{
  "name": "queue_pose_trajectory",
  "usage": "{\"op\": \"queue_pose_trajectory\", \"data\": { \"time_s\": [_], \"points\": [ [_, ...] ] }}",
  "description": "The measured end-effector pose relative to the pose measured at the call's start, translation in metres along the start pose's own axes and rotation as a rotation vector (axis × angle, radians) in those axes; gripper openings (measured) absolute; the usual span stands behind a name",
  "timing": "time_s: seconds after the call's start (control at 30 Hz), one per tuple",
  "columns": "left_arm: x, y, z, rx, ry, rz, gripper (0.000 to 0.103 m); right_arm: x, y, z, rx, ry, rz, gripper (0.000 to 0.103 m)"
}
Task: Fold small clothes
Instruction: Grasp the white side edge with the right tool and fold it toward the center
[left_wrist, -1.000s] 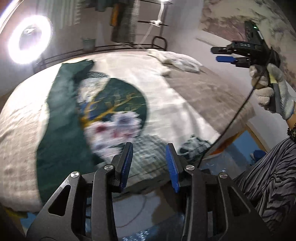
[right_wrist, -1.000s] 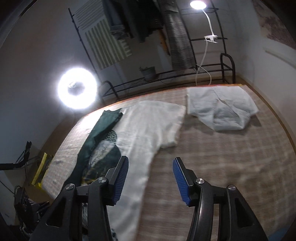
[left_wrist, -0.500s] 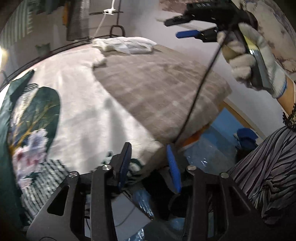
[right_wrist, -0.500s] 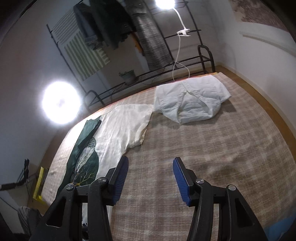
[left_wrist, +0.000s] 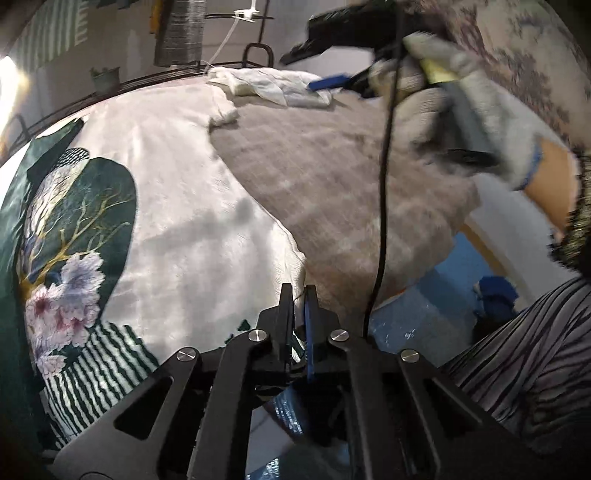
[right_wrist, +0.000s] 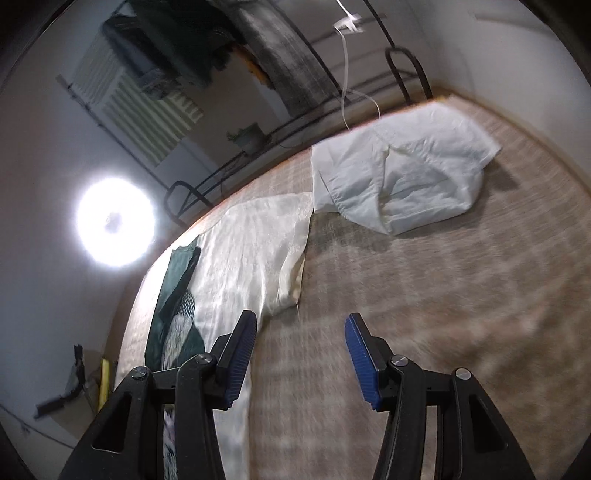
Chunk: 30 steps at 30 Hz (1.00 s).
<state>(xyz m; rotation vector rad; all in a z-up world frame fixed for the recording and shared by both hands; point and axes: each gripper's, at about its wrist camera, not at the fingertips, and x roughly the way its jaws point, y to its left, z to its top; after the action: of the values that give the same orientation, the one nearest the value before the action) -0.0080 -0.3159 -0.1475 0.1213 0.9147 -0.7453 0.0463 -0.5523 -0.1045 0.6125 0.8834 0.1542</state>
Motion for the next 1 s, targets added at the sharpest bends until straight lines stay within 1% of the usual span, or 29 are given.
{"op": "queue_pose_trajectory", "data": {
  "time_s": [0.1,0.17,0.23,0.33,0.37,0.43,0.47,0.5,0.53,0.57,0.6,0.7,0.87,0.93,1.0],
  "points": [
    [-0.01,0.006,0.003,-0.03,-0.023,0.0,0.002,0.031,-0.001,0.01,0.087,0.027,0.019,0.053],
    [-0.016,0.012,0.004,-0.048,-0.038,0.004,0.002,0.054,0.001,0.017,0.13,0.047,0.014,0.053],
    [-0.018,0.017,0.006,-0.069,-0.045,0.005,0.002,0.076,0.006,0.02,0.155,0.073,-0.011,0.053],
    [-0.02,0.027,0.004,-0.112,-0.048,-0.005,0.002,0.104,0.018,0.021,0.143,0.13,-0.071,0.052],
    [-0.02,0.029,0.003,-0.123,-0.047,-0.007,0.002,0.111,0.021,0.02,0.136,0.144,-0.087,0.05],
    [-0.019,0.033,0.003,-0.147,-0.043,-0.013,0.002,0.125,0.028,0.019,0.13,0.172,-0.112,0.041],
    [-0.019,0.036,0.002,-0.153,-0.043,-0.017,0.002,0.13,0.031,0.018,0.127,0.184,-0.126,0.033],
    [-0.02,0.038,0.001,-0.158,-0.044,-0.02,0.002,0.135,0.034,0.017,0.118,0.193,-0.146,0.028],
    [-0.022,0.039,0.0,-0.161,-0.046,-0.022,0.002,0.137,0.04,0.017,0.098,0.184,-0.176,0.022],
    [-0.023,0.04,-0.001,-0.164,-0.048,-0.024,0.002,0.14,0.044,0.018,0.085,0.182,-0.186,0.009],
    [-0.025,0.042,-0.003,-0.172,-0.051,-0.03,0.002,0.142,0.047,0.018,0.08,0.183,-0.187,0.005],
    [-0.028,0.048,-0.006,-0.201,-0.055,-0.041,0.002,0.143,0.06,0.02,0.056,0.156,-0.199,0.002],
    [-0.035,0.062,-0.013,-0.259,-0.064,-0.048,0.002,0.142,0.095,0.025,-0.054,0.111,-0.246,0.001],
    [-0.041,0.069,-0.017,-0.278,-0.075,-0.036,0.002,0.142,0.115,0.026,-0.117,0.09,-0.265,0.001],
    [-0.05,0.077,-0.021,-0.308,-0.091,-0.024,0.002,0.143,0.134,0.026,-0.167,0.075,-0.258,0.001]
  ]
}}
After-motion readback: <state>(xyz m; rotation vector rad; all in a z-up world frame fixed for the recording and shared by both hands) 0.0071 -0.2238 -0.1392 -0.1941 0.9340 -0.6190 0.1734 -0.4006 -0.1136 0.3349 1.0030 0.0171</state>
